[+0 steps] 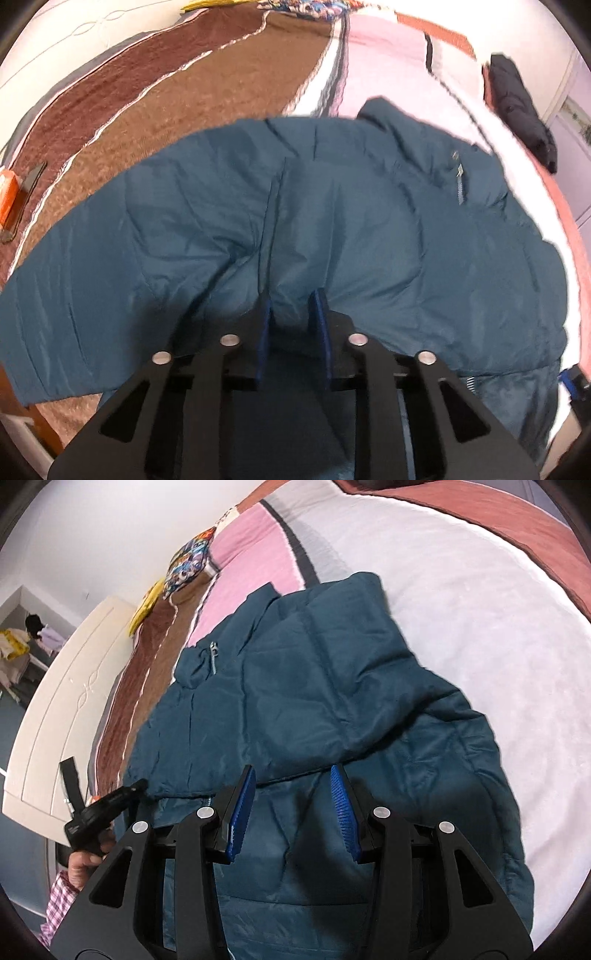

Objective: Fold large clothes

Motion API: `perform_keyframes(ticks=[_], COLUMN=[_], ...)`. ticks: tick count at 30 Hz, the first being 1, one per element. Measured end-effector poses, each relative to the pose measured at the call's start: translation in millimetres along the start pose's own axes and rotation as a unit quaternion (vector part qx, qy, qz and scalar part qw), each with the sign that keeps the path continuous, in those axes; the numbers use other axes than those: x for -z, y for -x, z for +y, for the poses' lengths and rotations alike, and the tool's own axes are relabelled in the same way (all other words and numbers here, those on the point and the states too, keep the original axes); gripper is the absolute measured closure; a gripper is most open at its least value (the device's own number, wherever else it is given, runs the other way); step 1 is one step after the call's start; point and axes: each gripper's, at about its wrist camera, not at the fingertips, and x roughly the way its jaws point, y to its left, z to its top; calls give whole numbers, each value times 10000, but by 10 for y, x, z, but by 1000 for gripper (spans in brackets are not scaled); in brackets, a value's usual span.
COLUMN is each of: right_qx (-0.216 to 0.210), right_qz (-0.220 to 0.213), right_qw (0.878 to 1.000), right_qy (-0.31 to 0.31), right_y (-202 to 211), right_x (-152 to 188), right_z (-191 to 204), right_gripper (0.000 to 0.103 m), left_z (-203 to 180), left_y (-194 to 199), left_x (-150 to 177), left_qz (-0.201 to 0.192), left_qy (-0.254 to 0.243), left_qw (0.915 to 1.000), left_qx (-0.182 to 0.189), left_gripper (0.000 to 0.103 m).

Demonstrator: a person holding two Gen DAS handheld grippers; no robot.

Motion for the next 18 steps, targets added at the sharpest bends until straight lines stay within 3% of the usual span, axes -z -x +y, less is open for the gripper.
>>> perform_keyframes(ticks=[2,6,12,18], right_qx=[-27,-24,-137,-177], right_qz=[7,-24,124,340], right_qw=[10000,9995,9984,9963], right_qy=[58,306,533,775], right_y=[-15,44,29,-24], right_x=[-9,27,142,336], right_z=[62,200,397,609], right_gripper=[60,60,60,60], left_z=[-5,102,342,808], left_y=[4,176,494,756], left_x=[9,36,215,531], left_qz=[-15,-145,-356,-365], left_qy=[24,320,652,1037], left_qw=[10000,9994,9970,9939], left_qx=[-95,61,213,42], left_gripper=[67,52,47,47])
